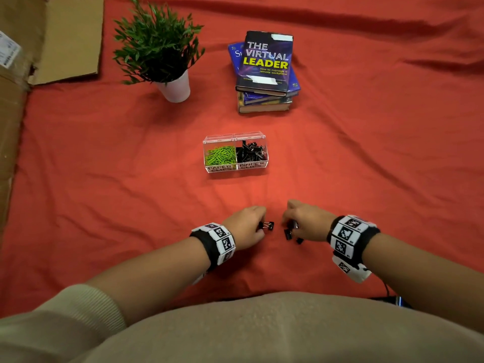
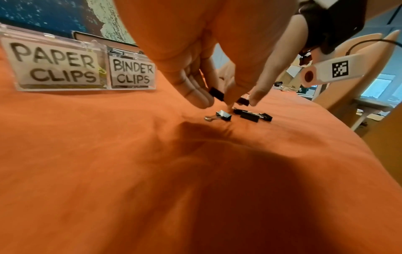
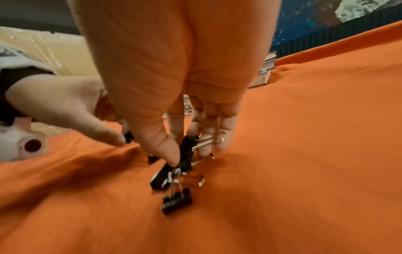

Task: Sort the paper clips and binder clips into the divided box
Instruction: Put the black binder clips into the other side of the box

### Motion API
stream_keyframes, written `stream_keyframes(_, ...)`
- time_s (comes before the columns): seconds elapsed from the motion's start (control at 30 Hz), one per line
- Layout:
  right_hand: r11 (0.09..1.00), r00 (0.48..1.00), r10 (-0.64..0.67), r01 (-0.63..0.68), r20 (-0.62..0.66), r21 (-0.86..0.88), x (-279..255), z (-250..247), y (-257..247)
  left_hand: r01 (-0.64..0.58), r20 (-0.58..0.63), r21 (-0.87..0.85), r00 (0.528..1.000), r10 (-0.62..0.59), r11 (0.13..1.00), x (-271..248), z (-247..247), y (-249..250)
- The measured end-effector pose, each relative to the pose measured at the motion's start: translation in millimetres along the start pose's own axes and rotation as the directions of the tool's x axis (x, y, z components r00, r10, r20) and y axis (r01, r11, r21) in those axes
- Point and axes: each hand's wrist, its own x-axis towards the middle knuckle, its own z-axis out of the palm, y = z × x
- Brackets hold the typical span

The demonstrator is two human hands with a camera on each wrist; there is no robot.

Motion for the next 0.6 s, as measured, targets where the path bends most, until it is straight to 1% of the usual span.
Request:
stream_keyframes(0.1,0.999,1.0,-0.003,0.003,-0.015,-0.041,-4.5,10.8,4.1,0.068,-0.039,-0.016,0.997,-0.069,0.998,2.8,4.4,0.0)
stream_keyframes(0.2,1.0,0.998,0.011,-0.011,-0.064,-0.003,-5.5,16.4,5.6,0.093,-0.058,0.015,0.994,-0.092,0.996,5.7,6.1,-2.6)
stream_keyframes(0.33,0.998,0.995,0.006,0.0,-0.102,0.062,-3.0,18.9,8.6,-0.006,0.014,0.152,1.0,0.004,0.988,6.6,9.9,2.0)
stream_keyframes(0.43,0.994,0.992,0.013,0.001,-0.127,0.105,0.3,19.4,10.5,-0.049,0.065,0.243,0.997,0.034,0.969,7.1,15.6,8.5)
stream_keyframes(0.53,0.98,0.98,0.058,-0.019,-0.191,0.199,3.8,13.9,10.0,-0.071,0.094,0.294,0.995,0.045,0.953,10.1,16.2,11.9)
stream_keyframes(0.6,0.955,0.962,0.112,-0.035,-0.25,0.295,9.1,2.5,7.1,-0.086,0.112,0.311,0.992,0.053,0.946,12.9,13.5,12.6)
